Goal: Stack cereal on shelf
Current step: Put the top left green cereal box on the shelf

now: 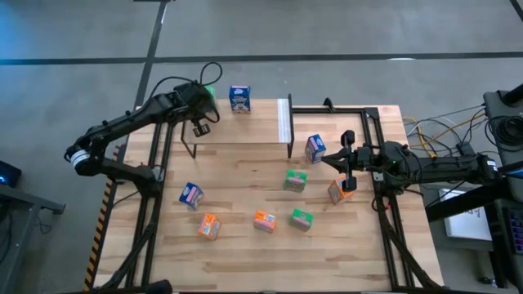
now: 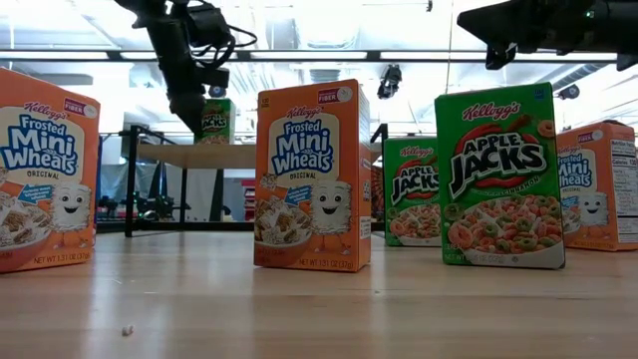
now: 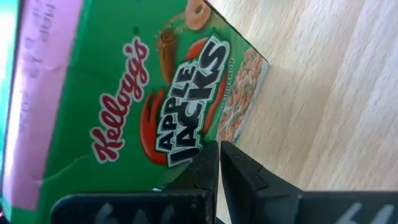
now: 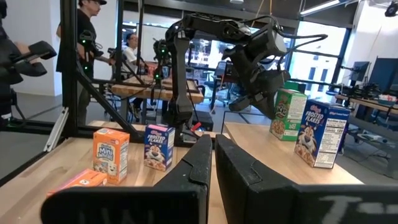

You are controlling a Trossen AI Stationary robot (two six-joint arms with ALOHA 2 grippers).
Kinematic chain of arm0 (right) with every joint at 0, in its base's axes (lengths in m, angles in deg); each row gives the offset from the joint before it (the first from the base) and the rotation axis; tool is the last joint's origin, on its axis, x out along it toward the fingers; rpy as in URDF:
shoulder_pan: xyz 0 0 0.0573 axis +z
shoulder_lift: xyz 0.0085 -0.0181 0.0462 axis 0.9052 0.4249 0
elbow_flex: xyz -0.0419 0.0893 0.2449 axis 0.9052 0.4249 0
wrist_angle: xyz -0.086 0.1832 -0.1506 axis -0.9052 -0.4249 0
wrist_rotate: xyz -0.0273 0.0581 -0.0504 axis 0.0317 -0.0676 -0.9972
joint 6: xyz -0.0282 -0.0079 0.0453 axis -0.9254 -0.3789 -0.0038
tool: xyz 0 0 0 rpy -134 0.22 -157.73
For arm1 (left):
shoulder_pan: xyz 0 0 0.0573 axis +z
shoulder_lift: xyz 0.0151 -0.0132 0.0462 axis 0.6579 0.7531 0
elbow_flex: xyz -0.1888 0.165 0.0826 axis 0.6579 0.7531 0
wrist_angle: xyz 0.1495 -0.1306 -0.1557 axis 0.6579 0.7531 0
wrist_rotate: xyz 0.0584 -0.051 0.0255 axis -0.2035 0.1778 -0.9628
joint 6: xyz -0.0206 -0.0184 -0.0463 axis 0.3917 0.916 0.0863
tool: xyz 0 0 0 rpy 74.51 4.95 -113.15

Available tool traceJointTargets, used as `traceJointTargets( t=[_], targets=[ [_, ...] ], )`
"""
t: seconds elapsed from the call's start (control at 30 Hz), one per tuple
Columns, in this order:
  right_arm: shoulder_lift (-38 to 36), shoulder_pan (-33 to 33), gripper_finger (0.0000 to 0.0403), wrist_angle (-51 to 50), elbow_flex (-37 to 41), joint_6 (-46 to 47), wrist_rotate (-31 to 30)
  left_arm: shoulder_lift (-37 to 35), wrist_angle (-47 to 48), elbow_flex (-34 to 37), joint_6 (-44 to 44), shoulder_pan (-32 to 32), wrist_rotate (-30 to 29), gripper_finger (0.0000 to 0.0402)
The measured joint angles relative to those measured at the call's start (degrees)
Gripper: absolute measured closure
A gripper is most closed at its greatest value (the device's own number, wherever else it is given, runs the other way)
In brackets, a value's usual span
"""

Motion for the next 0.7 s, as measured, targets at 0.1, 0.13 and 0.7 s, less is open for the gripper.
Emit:
traceJointTargets(
  t=[0.1, 0.13, 0.7],
  targets=[
    [0.0, 0.01, 0.039, -0.01, 0.0, -0.02, 0.0, 0.0, 0.02, 0.0, 0.34, 0.0, 1.39, 0.0402],
    [0.0, -0.01, 0.039, -0.01, 0.0, -0.04, 0.0, 0.0, 0.03, 0.0, 0.78, 0.0, 2.32, 0.0402],
    [0.0, 0.01, 0.039, -0.08, 0.0, 0.9, 0.0, -8.61, -2.02, 0.23, 16.66, -7.4, 19.2, 0.0401]
  ],
)
